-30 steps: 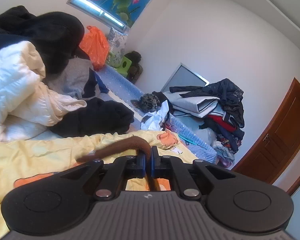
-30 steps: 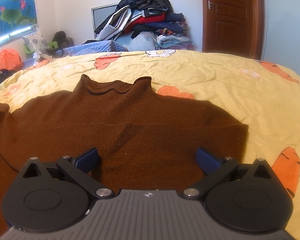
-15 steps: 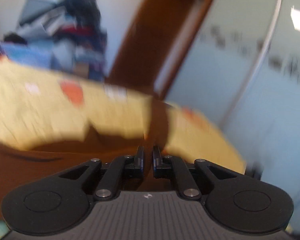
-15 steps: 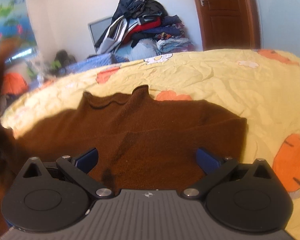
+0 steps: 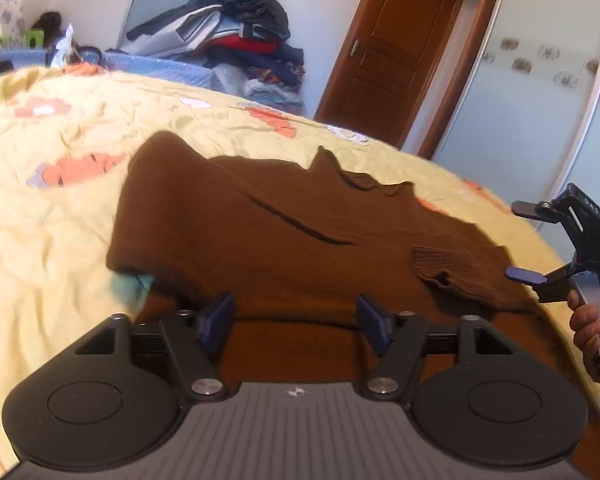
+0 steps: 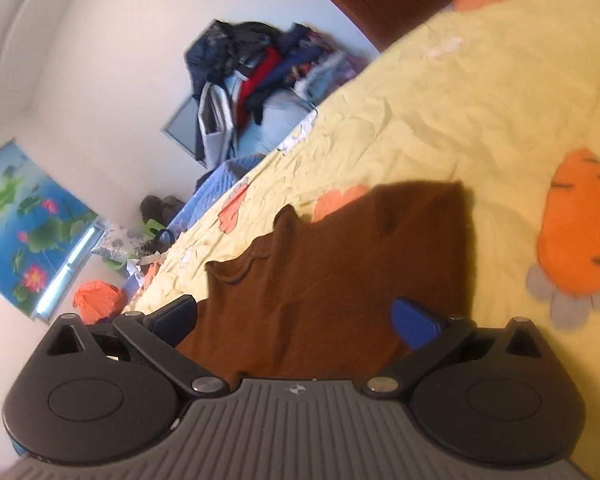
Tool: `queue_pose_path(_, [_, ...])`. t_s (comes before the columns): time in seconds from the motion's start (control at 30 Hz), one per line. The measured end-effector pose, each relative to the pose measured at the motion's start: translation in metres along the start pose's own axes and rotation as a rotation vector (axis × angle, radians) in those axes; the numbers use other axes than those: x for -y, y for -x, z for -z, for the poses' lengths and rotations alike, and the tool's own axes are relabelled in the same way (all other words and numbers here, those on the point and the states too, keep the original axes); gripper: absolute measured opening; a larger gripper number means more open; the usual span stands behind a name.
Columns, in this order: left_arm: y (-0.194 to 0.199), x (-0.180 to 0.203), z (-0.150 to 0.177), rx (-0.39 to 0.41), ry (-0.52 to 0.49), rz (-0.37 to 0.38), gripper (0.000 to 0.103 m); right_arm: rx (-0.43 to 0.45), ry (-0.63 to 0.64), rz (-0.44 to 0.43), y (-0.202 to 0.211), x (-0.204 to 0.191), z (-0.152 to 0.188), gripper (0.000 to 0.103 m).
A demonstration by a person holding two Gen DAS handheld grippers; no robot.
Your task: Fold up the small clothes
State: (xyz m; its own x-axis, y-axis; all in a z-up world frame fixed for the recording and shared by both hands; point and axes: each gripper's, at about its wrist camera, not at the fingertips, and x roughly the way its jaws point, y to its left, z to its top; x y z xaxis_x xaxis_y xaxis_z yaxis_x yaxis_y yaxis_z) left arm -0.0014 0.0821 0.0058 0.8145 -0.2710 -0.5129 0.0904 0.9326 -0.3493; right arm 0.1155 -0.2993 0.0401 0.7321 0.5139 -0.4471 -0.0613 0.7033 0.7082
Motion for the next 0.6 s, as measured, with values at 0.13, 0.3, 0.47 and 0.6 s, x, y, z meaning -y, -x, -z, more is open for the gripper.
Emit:
queue_pose_path(0.13, [-0.003, 0.006, -0.003, -0.010, -0.014, 0.003, 0.090, -0.075, 0.379, 0.068, 0.002, -0.072, 0.031, 0.103])
queue_pose_path(0.3, [-0.006, -0.001, 0.002, -0.005, 0.016, 0.043, 0.092, -0.177, 1.026, 0.159, -0.026, -0.142, 0.113, 0.102])
queue_pose_path(0.47, [-0.006, -0.010, 0.002, 0.008, 0.075, 0.083, 0.092, -0.115, 0.941, 0.347, -0.035, -0.124, 0.094, 0.100])
queue_pose_path(0.6, [-0.007, -0.012, 0.001, 0.011, 0.090, 0.097, 0.094, -0.138, 0.660, 0.216, -0.015, -0.096, 0.070, 0.100])
